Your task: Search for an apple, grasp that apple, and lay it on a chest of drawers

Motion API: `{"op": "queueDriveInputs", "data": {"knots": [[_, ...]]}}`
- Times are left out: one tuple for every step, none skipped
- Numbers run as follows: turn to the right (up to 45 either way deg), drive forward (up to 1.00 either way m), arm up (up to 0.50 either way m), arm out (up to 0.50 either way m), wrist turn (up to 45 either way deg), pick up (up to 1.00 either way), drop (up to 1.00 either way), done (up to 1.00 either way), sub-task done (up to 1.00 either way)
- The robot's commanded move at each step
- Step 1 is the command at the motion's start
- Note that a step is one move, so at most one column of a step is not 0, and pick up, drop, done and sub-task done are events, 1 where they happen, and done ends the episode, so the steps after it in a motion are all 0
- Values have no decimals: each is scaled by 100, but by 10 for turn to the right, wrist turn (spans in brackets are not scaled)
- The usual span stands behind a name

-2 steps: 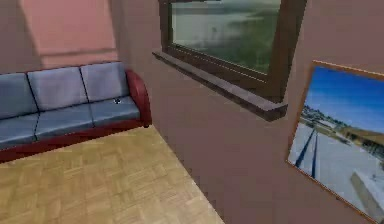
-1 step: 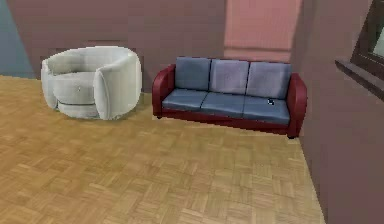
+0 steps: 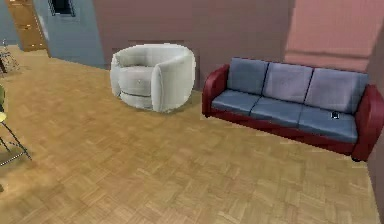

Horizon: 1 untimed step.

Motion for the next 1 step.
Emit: {"op": "queueDriveInputs", "data": {"knots": [[0,25,0,0,0,0,0,0,0]]}}
